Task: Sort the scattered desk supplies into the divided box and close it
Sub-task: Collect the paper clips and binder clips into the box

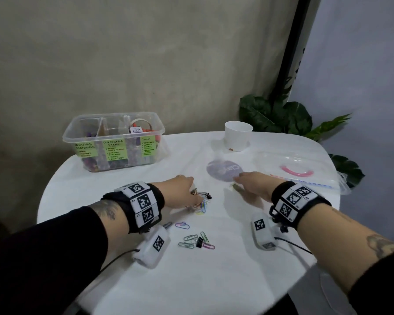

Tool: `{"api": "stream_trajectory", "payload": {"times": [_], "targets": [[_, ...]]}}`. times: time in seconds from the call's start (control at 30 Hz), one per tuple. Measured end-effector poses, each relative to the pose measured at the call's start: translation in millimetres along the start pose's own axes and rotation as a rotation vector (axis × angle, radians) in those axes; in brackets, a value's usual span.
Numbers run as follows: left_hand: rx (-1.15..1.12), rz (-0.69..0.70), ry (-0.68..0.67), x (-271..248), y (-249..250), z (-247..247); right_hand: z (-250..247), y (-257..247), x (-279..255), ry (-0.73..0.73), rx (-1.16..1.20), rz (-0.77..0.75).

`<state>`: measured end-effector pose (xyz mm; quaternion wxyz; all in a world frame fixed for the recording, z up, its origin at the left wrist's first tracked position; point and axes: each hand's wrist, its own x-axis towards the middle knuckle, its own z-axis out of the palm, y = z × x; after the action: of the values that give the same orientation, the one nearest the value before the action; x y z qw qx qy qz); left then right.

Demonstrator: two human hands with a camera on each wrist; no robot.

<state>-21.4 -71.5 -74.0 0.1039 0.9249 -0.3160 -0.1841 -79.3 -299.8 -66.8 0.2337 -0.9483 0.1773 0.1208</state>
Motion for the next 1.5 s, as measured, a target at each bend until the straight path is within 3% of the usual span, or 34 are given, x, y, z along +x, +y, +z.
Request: {"api": "stream_trajectory", "payload": {"times": [0.1,0.2,0.3,0.4,0.43,0.5,0.57,0.63,0.9,1.03,1.17,1.27,1.33,1.5], "targets": [[0.091,-0.015,-0.154,-7.5,7.6,3.6,16.2,-15.9,-17.5,-0.040,-0.082,-0.103],[-0.008,0.049,-0.199,-12.6,8.4,9.3,32.5,-32.6,-28.8,-0.136,-0.020,-0.176],[-0.224,0.100,-0.207,-20.0,6.2,6.4,46.6,-35.6,-35.5,-0.301,0.294,-0.220],[-0.102,0.066,-0.146,-33.9,-0.6,-5.7,40.8,-33.9,-49.3,-0.331,0.602,-0.185],[-0.008,0.030,-0.113,-40.0,-3.3,-9.6,37.5,-32.5,-54.4,-0.274,0.607,-0.168],[0.162,-0.074,-0.123,-51.1,-9.7,-14.5,31.3,-29.1,-67.2,-0.162,0.360,-0.153],[0.265,-0.184,-0.222,-58.2,-13.9,-14.9,30.6,-29.3,-81.7,-0.166,-0.040,-0.095],[0.231,-0.238,-0.273,-58.1,-17.8,-10.7,36.9,-32.4,-86.8,-0.206,-0.222,-0.048],[-0.061,-0.161,-0.088,-49.3,2.3,9.0,62.7,-70.8,-76.3,-0.190,-0.083,-0.087],[-0.123,-0.136,0.050,-36.0,3.0,9.4,61.0,-80.1,-60.2,-0.185,0.148,-0.069],[-0.259,-0.177,0.143,-28.0,-11.4,-1.3,45.8,-73.2,-42.3,-0.043,0.296,-0.043],[-0.165,-0.205,0.015,-30.7,-20.5,-11.6,39.4,-69.2,-31.1,0.042,0.343,-0.044],[-0.067,-0.202,-0.104,-33.2,-21.3,-12.5,43.0,-70.3,-27.2,0.011,0.295,-0.047],[0.041,-0.056,-0.124,-37.1,-6.0,-0.5,52.7,-78.4,-33.2,-0.123,0.257,-0.123]]}}
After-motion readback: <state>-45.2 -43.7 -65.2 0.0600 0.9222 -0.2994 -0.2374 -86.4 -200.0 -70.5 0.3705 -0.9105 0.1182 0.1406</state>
